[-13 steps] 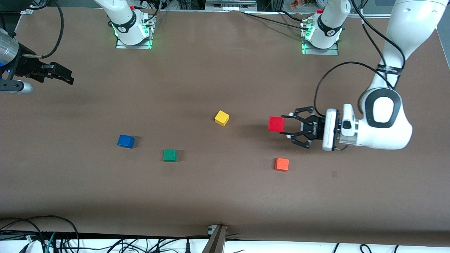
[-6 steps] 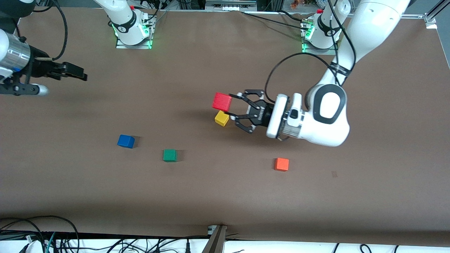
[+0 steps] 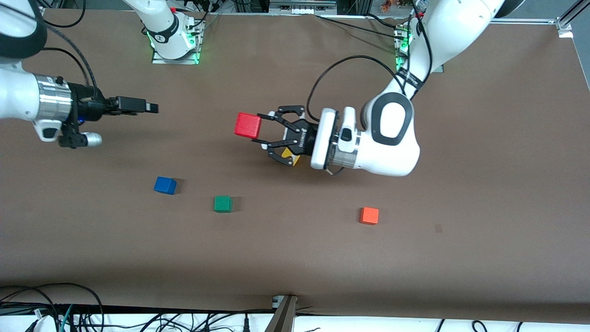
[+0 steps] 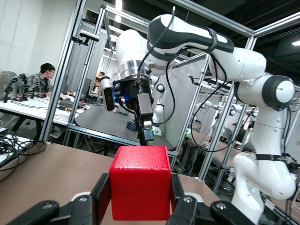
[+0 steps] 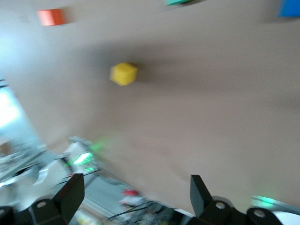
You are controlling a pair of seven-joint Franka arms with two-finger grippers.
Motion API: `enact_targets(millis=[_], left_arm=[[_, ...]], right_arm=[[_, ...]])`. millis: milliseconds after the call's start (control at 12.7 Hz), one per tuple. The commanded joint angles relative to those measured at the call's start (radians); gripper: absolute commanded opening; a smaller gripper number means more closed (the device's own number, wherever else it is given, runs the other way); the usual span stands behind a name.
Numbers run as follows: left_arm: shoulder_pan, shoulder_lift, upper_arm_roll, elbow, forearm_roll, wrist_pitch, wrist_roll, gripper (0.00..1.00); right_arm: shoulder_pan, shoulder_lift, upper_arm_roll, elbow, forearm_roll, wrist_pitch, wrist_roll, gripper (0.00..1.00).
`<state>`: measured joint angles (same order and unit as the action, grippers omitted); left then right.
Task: Pass red block to right arm, stack on blue
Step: 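Hold the red cube while the right gripper reaches to grasp it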
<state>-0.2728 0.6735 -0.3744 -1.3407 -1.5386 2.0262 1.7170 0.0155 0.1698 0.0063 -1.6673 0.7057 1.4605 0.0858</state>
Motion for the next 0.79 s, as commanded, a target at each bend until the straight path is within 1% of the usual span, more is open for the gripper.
enact_targets(millis=[0,158,395,553,711], left_arm=[[-0.028,0.028,0.005,0.046,-0.028,0.045,0.015,0.00],[-0.043,0.032,0.005,0.058,-0.028,0.066,0.015,0.00],[-0.051,0.038,0.005,0.060,-0.028,0.078,0.015,0.00],[-0.051,0.038,0.005,0.060,-0.026,0.078,0.015,0.00],[-0.051,0.038,0.006,0.060,-0.025,0.078,0.015,0.00]], right_arm=[[-0.012,0.042,-0.002,0.000,0.238,0.003,0.005,1.00],[-0.012,0.056,-0.002,-0.049,0.427,0.029,0.008,1.00],[-0.006,0.053,0.001,-0.138,0.598,0.095,0.006,1.00],[-0.003,0.047,0.011,-0.184,0.658,0.139,-0.004,1.00],[0.009,0.045,0.012,-0.212,0.676,0.170,-0.014,1.00]])
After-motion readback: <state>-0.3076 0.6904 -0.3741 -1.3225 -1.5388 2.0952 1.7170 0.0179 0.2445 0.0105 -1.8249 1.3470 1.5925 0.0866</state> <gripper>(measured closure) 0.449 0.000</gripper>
